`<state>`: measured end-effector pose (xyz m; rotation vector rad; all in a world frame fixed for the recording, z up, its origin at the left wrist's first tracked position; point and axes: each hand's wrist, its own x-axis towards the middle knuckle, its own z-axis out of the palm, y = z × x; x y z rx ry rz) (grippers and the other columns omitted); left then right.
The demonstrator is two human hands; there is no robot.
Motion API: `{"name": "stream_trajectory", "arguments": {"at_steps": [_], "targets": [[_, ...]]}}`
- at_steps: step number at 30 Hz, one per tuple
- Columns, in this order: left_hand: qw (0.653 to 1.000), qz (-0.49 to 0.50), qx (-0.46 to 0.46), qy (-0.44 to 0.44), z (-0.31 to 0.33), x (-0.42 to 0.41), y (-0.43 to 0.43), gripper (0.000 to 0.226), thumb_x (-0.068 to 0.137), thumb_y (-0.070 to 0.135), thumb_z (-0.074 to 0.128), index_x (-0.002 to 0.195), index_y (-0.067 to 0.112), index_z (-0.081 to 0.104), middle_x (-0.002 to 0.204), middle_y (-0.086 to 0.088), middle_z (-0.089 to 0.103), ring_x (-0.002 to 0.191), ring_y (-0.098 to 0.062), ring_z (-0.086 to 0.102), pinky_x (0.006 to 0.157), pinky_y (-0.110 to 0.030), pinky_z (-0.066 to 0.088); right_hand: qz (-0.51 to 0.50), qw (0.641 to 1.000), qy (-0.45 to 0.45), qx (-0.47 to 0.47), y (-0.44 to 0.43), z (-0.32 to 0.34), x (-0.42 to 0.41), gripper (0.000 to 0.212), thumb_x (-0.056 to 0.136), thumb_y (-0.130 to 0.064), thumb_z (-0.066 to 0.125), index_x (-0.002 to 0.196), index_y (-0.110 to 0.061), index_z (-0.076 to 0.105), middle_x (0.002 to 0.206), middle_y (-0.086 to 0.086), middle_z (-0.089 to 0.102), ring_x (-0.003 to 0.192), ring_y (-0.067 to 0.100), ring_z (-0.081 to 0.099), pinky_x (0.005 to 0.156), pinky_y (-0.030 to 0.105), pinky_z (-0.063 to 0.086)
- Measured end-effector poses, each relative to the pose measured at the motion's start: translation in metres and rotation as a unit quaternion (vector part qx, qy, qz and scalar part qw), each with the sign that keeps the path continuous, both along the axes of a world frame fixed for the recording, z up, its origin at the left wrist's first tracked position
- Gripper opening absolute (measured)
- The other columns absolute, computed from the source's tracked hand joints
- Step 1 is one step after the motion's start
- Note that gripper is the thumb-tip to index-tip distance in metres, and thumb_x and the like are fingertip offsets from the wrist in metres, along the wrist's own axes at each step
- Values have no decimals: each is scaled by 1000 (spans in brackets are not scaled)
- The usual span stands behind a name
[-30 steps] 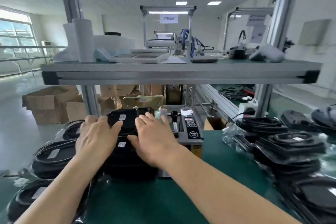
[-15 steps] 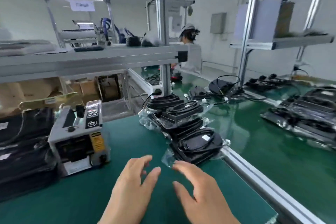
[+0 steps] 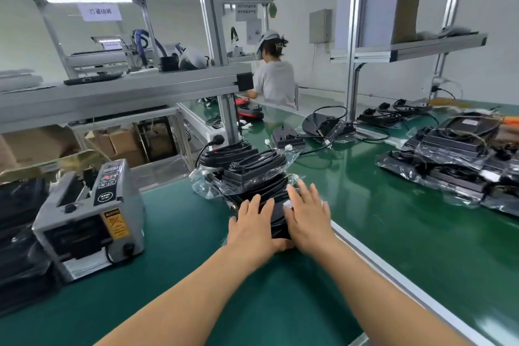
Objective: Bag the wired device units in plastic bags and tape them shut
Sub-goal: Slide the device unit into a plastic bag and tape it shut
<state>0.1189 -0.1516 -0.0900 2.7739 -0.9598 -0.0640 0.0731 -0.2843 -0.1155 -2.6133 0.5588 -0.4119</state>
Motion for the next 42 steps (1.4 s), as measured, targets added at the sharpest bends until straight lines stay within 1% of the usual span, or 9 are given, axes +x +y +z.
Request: {"name": "stream_trajectory", "arguments": {"at_steps": [13, 18, 24, 27, 31, 35, 37, 40, 42], "targets": [[998, -30, 41, 36, -2, -2, 11, 83, 84, 46, 73, 152, 23, 31, 165, -4, 9, 151, -31, 6, 115, -47, 32, 46, 995, 81, -36, 19, -1, -17, 49, 107, -43, 22, 149, -25, 38, 165, -5, 19, 154, 26, -2, 121, 54, 8], [998, -46, -45, 18, -12, -16, 56, 87, 83, 58, 69, 154, 27, 31, 163, 2, 16, 149, -17, 13, 118, -33, 27, 15, 984, -147, 102, 46, 10, -56, 44, 105, -34, 42, 146, -18, 43, 149, -11, 37, 150, 14, 18, 118, 31, 17], [972, 23, -224, 65, -13, -41, 126, 83, 81, 59, 72, 151, 32, 37, 159, 19, 22, 143, -6, 29, 115, -24, 27, -133, 809, -297, 490, 92, 11, -91, 72, 81, -62, 68, 141, -37, 36, 139, -10, 43, 121, 5, 42, 99, 30, 37], [949, 78, -298, 69, -16, -59, 159, 81, 78, 56, 75, 148, 34, 42, 154, 28, 26, 133, 3, 37, 107, -19, 31, -25, 711, -243, 659, 128, 5, -82, 113, 57, -65, 82, 146, -15, 37, 148, -3, 47, 126, 6, 49, 106, 29, 36], [929, 114, -351, 40, -32, -74, 197, 84, 74, 47, 82, 147, 33, 43, 151, 32, 26, 128, 11, 35, 98, -6, 26, 159, 640, -157, 736, 170, 16, -56, 82, 59, -44, 88, 123, -2, 58, 121, 21, 69, 108, 29, 68, 89, 39, 56], [943, 127, -306, -43, -38, -83, 226, 86, 72, 40, 87, 144, 14, 48, 157, 9, 24, 147, -29, 30, 116, -40, 34, 216, 672, -146, 693, 210, 31, -38, 66, 60, -20, 88, 120, -12, 63, 109, 16, 74, 100, 31, 72, 82, 36, 59], [948, 128, -284, -64, -35, -83, 239, 89, 64, 45, 80, 130, -9, 57, 145, -21, 43, 128, -53, 46, 97, -56, 46, 222, 709, -156, 651, 228, 33, -34, 56, 61, -13, 85, 114, -19, 67, 103, 10, 76, 97, 27, 74, 80, 34, 59], [957, 99, -271, -36, -29, -83, 261, 112, 75, 73, 65, 150, 1, 24, 161, -3, 21, 145, -13, 35, 111, -24, 40, 254, 770, -171, 560, 240, 35, -30, 58, 66, -12, 76, 117, -36, 66, 105, 1, 76, 97, 18, 73, 84, 28, 56], [927, 126, -350, -37, -23, -83, 281, 101, 70, 82, 58, 148, 19, 43, 152, 24, 36, 130, 20, 35, 102, 0, 29, 288, 803, -169, 493, 238, 34, -27, 69, 67, -14, 74, 124, -48, 59, 113, -10, 73, 103, 9, 70, 90, 24, 53]]}}
